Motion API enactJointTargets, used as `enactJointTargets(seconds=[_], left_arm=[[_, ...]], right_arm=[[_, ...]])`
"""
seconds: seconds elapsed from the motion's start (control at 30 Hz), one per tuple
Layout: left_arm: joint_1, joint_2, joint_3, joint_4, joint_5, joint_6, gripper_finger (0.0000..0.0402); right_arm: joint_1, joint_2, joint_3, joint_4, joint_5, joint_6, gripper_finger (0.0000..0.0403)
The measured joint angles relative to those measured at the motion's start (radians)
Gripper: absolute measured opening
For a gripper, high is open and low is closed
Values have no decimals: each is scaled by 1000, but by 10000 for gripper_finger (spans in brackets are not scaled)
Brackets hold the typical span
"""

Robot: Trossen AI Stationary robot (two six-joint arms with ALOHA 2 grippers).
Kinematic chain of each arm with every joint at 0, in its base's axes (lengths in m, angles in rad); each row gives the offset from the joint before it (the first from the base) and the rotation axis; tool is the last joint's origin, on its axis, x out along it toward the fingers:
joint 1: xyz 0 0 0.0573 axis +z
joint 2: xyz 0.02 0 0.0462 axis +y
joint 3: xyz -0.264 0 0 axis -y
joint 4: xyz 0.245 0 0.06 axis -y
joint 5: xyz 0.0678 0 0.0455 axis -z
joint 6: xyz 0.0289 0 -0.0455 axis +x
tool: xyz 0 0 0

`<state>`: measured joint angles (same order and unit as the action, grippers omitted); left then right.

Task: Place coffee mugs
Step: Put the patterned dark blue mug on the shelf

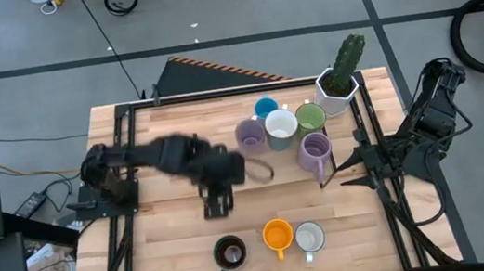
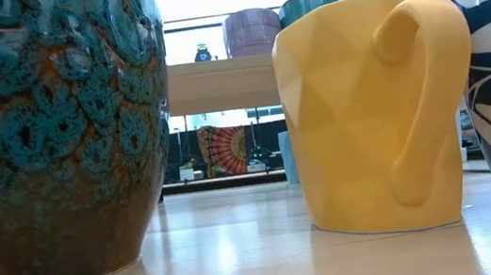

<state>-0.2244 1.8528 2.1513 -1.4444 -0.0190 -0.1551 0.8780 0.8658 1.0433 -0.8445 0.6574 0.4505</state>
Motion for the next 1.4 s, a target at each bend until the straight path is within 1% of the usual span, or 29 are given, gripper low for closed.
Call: enactJointTargets(seconds=[0.1,0.27,0.33,0.4,0.47,0.57,0.67,0.73,0.83,0.93,1.17,1.27,1.4], left_arm=[[-97,14,0,34,-66,-156,15],[-228,51,0,41,-141,-443,16],[-273,82,0,40,-192,-528,16],[-312,121,0,40,-214,-581,20],[-344,163,0,47,-215,-636,32],[-378,216,-1,100,-205,-715,68],[-394,249,-1,171,-168,-770,115],[-398,266,-1,190,-122,-810,145],[-398,279,-1,195,-80,-876,170],[-398,286,2,212,-76,-916,170],[-402,289,4,242,-66,-965,145],[-402,297,5,243,-66,-982,140],[-402,339,4,204,-65,-938,139]], right_arm=[[0,0,-1,-1,2,-15,176],[0,0,-1,-3,1,-46,176],[0,0,-1,-5,-2,-62,176],[0,0,-1,-8,-4,-79,176],[0,0,-1,-11,-4,-96,176],[0,0,-1,-10,-5,-122,176],[0,0,-1,-10,-26,-142,176],[0,0,-1,-10,-44,-147,176],[0,0,-1,-11,-74,-159,176],[0,0,-1,-13,-88,-167,176],[0,0,-2,-33,-88,-173,176],[0,0,-2,-34,-88,-173,176],[0,0,-2,-34,-88,-173,176]])
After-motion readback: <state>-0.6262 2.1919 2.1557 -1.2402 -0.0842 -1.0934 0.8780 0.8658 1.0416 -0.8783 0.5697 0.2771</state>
